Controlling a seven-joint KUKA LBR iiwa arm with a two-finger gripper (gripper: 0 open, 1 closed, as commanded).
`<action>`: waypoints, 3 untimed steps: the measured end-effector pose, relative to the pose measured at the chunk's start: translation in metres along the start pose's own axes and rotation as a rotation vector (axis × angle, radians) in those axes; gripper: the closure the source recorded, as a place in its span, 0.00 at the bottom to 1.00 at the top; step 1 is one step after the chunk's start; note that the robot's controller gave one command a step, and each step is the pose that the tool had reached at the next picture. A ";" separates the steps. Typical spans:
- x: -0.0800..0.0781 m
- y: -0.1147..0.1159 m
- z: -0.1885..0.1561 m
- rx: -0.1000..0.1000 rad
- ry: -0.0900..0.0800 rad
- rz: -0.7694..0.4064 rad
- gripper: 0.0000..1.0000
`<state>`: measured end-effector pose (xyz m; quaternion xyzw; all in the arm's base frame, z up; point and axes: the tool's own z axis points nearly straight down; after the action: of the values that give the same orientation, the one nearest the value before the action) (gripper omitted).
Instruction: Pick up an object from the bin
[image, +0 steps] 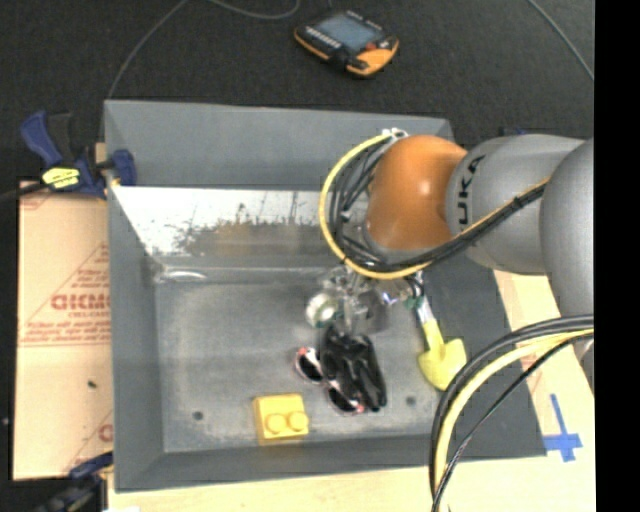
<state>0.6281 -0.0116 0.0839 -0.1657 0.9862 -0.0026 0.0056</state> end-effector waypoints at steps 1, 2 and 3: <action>0.005 -0.025 -0.002 0.002 -0.004 -0.205 1.00; 0.007 -0.011 -0.002 -0.002 0.002 -0.034 1.00; 0.010 -0.017 -0.005 0.001 -0.001 -0.212 1.00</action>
Offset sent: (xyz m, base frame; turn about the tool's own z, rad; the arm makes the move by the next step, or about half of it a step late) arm -0.0041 -0.0103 0.0025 -0.0332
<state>0.6244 -0.0310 0.0889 -0.2691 0.9631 -0.0039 0.0057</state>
